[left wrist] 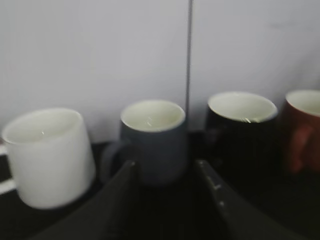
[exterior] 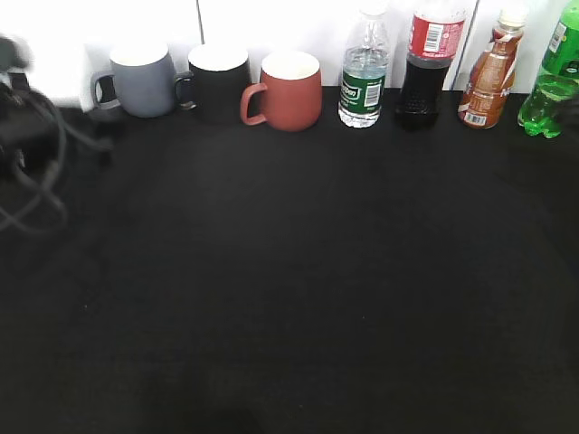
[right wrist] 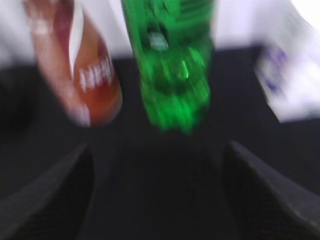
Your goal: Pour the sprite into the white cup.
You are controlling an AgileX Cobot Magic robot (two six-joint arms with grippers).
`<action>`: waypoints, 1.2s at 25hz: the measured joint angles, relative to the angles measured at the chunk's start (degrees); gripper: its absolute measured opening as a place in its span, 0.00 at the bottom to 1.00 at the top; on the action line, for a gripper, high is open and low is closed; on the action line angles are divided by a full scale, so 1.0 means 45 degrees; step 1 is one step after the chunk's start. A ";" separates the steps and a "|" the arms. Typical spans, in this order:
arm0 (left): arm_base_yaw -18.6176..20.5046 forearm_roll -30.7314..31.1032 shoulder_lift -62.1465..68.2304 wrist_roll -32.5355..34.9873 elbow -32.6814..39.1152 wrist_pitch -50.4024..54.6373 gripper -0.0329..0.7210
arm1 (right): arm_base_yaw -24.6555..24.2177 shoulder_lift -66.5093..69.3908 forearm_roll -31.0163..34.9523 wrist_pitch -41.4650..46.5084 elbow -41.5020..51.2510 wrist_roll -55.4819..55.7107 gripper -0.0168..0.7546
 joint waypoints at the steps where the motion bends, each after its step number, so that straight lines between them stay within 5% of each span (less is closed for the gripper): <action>1: -0.0339 -0.0314 -0.0412 0.0000 -0.0305 0.2259 0.68 | 0.0066 -0.1144 -0.0200 0.2085 0.0000 0.0122 0.79; 5: -0.0994 -0.1692 -0.1350 0.0000 -0.2612 1.1729 0.71 | 0.0982 -0.4443 0.1537 0.8615 0.0010 -0.2486 0.79; 7: -0.0994 -0.1962 -0.2295 0.0000 -0.2914 1.4271 0.71 | 0.1519 -0.5937 0.3454 1.0609 0.0010 -0.3816 0.78; 12: -0.0994 -0.2145 -0.5707 -0.0004 -0.2956 1.9073 0.72 | 0.1684 -1.0342 0.3936 1.5502 0.0382 -0.4408 0.76; 16: -0.0994 -0.2089 -1.0542 0.0132 -0.1212 2.0067 0.75 | 0.1684 -1.5023 0.3786 1.7499 0.1516 -0.4408 0.78; 21: -0.1041 -0.1891 -1.6137 0.0717 0.0699 1.9312 0.75 | 0.1684 -1.8809 0.3569 1.7599 0.3287 -0.4411 0.78; 30: -0.1056 -0.1876 -1.6634 0.0774 0.0789 1.9216 0.73 | 0.1684 -1.8967 0.3569 1.6747 0.3629 -0.4411 0.78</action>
